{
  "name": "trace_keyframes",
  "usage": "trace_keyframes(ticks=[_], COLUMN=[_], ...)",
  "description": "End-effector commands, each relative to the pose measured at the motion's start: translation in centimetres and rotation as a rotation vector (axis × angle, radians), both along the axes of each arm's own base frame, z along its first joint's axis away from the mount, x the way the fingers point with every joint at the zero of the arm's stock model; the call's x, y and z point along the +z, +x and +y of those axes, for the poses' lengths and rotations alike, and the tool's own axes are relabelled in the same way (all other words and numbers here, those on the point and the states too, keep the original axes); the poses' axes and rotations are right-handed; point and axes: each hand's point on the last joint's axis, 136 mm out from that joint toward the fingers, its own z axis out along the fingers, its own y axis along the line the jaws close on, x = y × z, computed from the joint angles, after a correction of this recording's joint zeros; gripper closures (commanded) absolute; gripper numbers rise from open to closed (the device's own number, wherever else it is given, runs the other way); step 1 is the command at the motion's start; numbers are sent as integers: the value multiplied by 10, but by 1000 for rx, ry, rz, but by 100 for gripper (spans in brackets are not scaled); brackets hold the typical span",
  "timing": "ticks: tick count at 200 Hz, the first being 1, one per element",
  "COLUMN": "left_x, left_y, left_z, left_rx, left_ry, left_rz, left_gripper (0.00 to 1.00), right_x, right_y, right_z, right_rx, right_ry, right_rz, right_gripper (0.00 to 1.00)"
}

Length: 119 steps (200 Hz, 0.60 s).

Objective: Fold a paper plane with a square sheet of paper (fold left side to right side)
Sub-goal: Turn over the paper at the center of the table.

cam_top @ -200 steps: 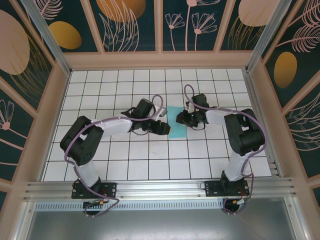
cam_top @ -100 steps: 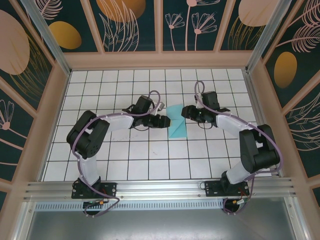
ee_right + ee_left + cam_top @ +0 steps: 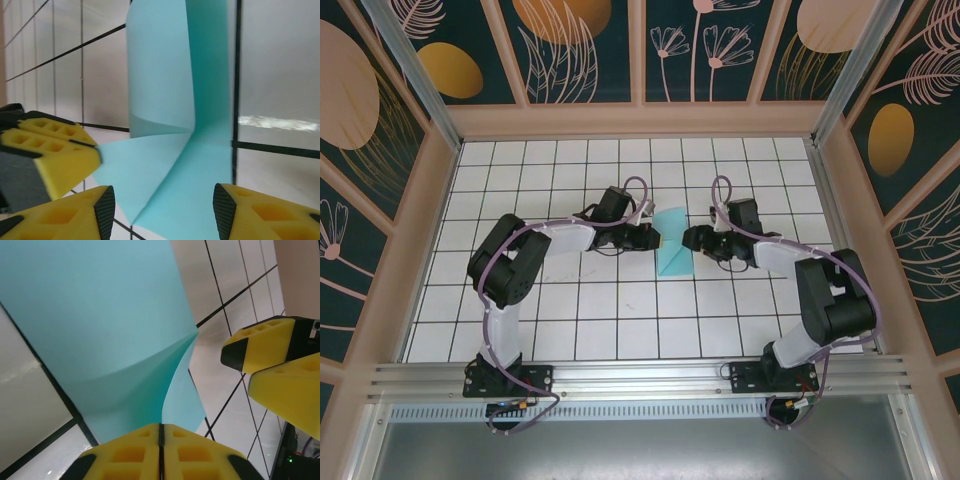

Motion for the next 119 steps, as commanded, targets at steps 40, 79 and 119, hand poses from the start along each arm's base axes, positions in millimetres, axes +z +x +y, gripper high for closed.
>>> trace_keyframes(ticks=[40, 79, 119], left_x=[18, 13, 35], left_y=[5, 6, 16], left_z=[6, 8, 30], left_rx=[34, 42, 117], left_ry=[28, 42, 68], left_rz=[-54, -47, -127], left_gripper=[90, 84, 50], right_x=[-2, -5, 7], right_y=[11, 15, 18], right_z=[30, 48, 45], right_rx=[74, 116, 110], right_ry=[110, 130, 129], right_rz=[-7, 0, -26], right_gripper=[43, 53, 91])
